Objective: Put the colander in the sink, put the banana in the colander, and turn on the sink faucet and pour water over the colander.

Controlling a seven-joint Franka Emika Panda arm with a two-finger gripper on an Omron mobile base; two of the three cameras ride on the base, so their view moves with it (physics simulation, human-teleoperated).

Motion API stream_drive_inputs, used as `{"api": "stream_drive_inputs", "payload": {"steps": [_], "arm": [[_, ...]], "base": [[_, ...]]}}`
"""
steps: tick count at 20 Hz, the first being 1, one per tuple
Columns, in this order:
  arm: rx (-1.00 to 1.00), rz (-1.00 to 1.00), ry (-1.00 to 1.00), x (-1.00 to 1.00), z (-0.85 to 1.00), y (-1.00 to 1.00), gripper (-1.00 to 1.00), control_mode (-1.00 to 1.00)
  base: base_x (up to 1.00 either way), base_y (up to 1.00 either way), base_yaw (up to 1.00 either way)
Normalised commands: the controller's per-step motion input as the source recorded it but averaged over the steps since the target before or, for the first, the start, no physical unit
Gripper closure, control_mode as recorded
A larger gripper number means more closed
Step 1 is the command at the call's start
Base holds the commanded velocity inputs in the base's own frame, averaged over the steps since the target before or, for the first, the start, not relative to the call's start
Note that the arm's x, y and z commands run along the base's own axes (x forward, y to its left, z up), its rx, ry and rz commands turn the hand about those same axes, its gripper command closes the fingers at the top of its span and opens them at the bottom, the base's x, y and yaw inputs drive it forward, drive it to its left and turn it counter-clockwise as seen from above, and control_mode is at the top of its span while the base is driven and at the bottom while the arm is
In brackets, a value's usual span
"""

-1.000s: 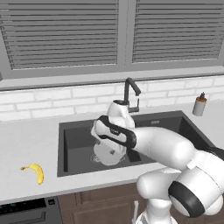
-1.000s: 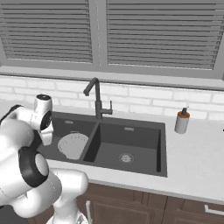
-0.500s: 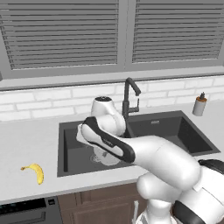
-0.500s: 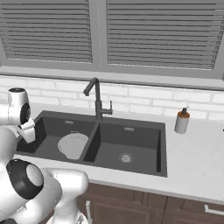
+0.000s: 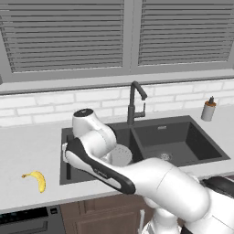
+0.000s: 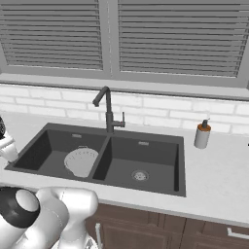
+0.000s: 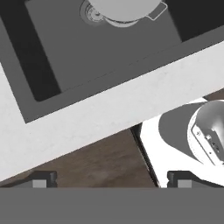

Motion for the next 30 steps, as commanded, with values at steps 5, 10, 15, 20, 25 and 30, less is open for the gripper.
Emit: {"api": "stream_drive_inputs", "payload": {"steps": [5, 10, 15, 20, 25, 30], "arm": [[-0.04, 0.12, 0.0, 0.22, -0.01, 0.58, -1.0, -1.0], [0.0, 0.1, 0.0, 0.25, -0.09, 0.63, -1.0, -1.0], [-0.01, 0.09, 0.0, 0.16, -0.14, 0.76, -1.0, -1.0], [-0.01, 0.07, 0.0, 0.3, -0.21, 0.72, -1.0, -1.0], [0.0, 0.06, 0.0, 0.53, -0.31, 0.59, -1.0, -1.0], [0.0, 0.03, 0.0, 0.41, -0.34, 0.33, -1.0, -1.0]], "base": [[0.0, 0.0, 0.0], [0.0, 0.0, 0.0], [0.0, 0.0, 0.0], [0.0, 0.0, 0.0], [0.0, 0.0, 0.0], [0.0, 0.0, 0.0]]}}
